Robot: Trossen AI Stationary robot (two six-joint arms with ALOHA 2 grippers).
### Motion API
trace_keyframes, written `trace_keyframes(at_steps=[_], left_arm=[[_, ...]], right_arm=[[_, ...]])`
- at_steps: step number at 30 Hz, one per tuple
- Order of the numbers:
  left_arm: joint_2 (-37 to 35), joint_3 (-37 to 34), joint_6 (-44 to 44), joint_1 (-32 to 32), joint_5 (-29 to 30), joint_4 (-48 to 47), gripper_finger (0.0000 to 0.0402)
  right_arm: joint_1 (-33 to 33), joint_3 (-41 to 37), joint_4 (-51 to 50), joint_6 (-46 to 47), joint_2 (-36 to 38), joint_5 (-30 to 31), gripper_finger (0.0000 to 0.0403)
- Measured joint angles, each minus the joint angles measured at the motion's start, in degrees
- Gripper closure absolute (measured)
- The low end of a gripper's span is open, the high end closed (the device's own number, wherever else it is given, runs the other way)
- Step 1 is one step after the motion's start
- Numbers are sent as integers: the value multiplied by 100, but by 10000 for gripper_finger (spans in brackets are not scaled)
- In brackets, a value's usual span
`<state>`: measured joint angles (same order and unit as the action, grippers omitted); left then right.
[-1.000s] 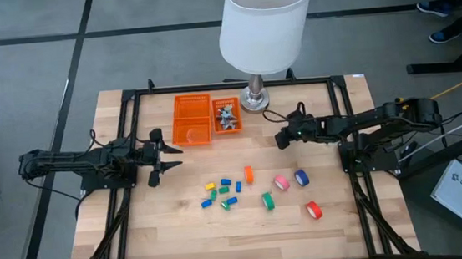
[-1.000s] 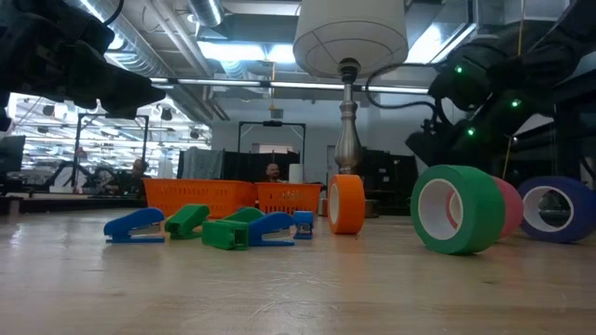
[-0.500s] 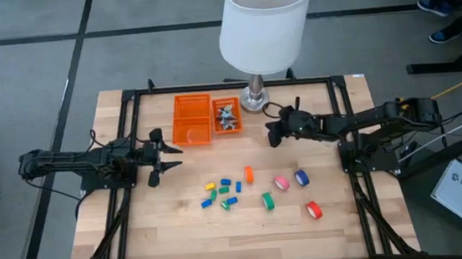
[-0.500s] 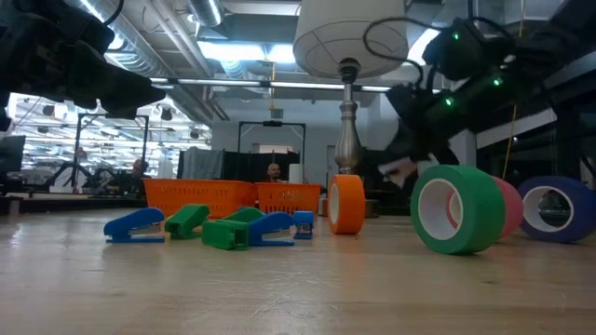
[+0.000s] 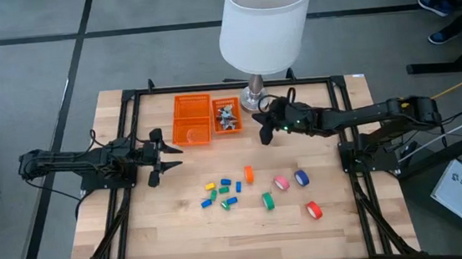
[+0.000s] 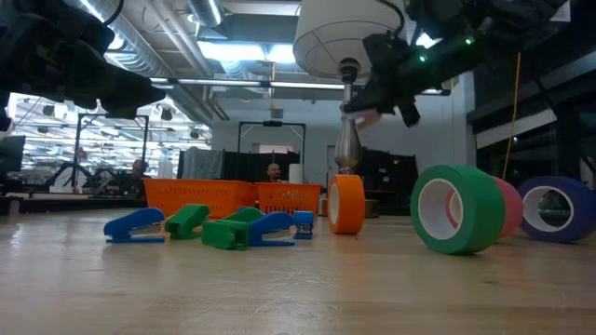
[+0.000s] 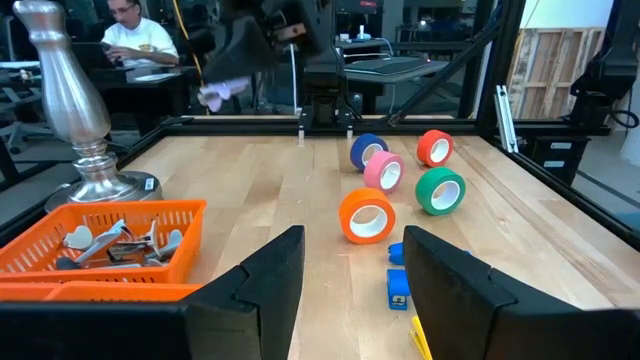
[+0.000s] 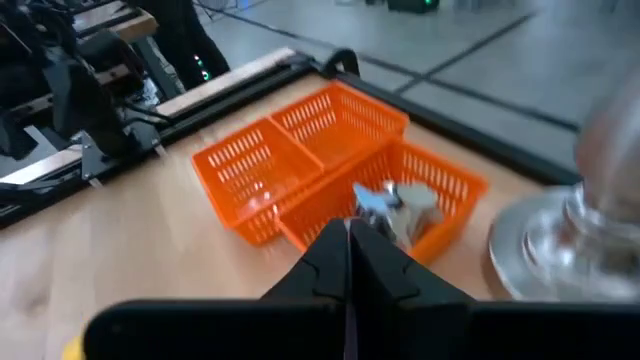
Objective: Pick and place Stapler, Stapler remover, tape
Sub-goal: Put the purple staple remover into the right orange basket, then adjust the right orange basket
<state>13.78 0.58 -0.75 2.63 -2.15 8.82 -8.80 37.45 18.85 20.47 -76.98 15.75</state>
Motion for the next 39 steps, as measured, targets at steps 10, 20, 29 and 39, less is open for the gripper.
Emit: trace_keyframes(at_steps=[10,20,29,39], left_arm=[[-1,1,0,0,0,0,233],[0,0,0,0,0,0,233],[0,0,0,0,0,0,233],[-2,2,0,0,0,-2,233]], right_arm=[[0,1081,19,-1141,-983,5,397],[-29,2268,-121,-2058,-2561,-248,397],[-62,2483,-358,-2098,-2914,-347,370],[-275,2483,-409,-2094,-2914,-1095,367]])
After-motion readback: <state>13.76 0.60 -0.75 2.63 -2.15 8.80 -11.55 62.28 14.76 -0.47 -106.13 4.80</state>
